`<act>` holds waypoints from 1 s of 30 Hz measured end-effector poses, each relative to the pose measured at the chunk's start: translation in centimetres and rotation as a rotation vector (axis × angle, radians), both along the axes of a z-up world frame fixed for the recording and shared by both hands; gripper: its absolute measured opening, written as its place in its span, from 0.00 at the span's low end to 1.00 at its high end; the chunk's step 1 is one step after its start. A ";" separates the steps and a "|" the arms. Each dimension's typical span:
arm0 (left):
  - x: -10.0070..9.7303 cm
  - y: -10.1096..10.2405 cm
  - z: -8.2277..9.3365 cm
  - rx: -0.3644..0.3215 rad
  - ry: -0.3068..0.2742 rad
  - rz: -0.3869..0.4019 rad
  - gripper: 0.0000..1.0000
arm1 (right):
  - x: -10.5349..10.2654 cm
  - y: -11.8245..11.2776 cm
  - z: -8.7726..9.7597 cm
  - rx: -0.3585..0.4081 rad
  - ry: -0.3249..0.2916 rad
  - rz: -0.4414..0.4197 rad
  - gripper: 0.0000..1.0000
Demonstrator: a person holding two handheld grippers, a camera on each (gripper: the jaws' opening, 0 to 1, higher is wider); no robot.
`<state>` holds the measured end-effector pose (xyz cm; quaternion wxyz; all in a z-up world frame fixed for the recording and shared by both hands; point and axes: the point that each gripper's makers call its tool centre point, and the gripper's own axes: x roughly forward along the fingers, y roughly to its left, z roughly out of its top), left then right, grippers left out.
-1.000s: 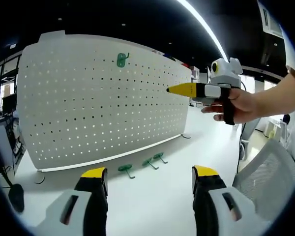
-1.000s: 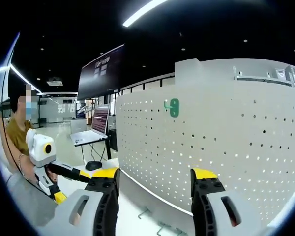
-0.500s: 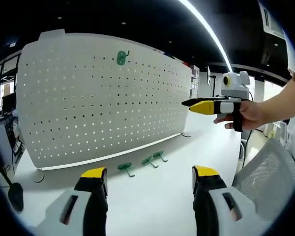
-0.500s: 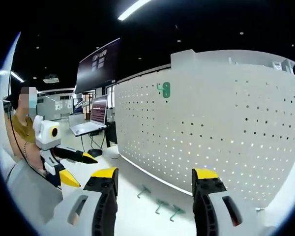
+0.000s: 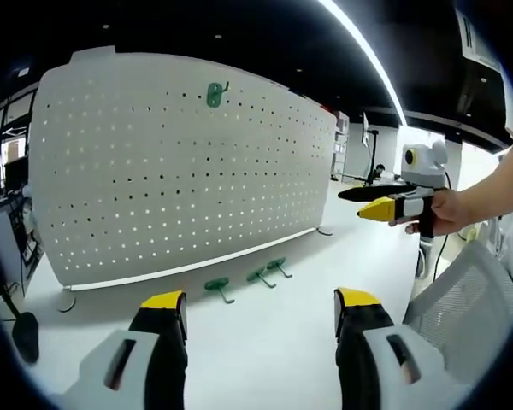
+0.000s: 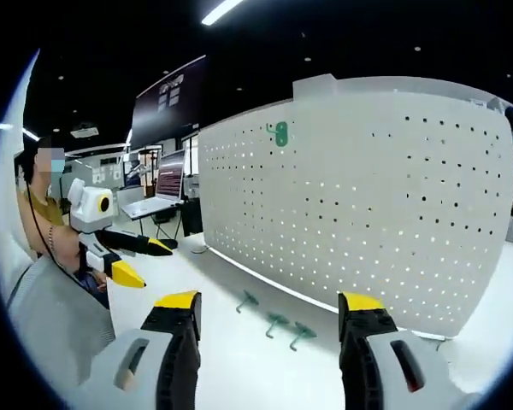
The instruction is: Insert the hook assembly into the mounting plate slot until the hook locks in place.
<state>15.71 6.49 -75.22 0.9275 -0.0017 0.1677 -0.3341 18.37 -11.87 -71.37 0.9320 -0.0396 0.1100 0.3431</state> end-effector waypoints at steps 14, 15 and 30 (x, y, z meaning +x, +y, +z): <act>-0.2 -0.4 -0.1 0.021 0.008 -0.022 0.72 | -1.4 -2.1 -1.8 -0.013 0.051 -0.031 0.63; -0.2 -0.4 -0.1 0.021 0.008 -0.024 0.72 | -1.5 -2.1 -1.9 -0.017 0.052 -0.031 0.63; -0.5 -0.1 -0.8 0.045 0.040 -0.048 0.73 | -2.9 -3.1 -3.8 -0.049 0.101 -0.038 0.64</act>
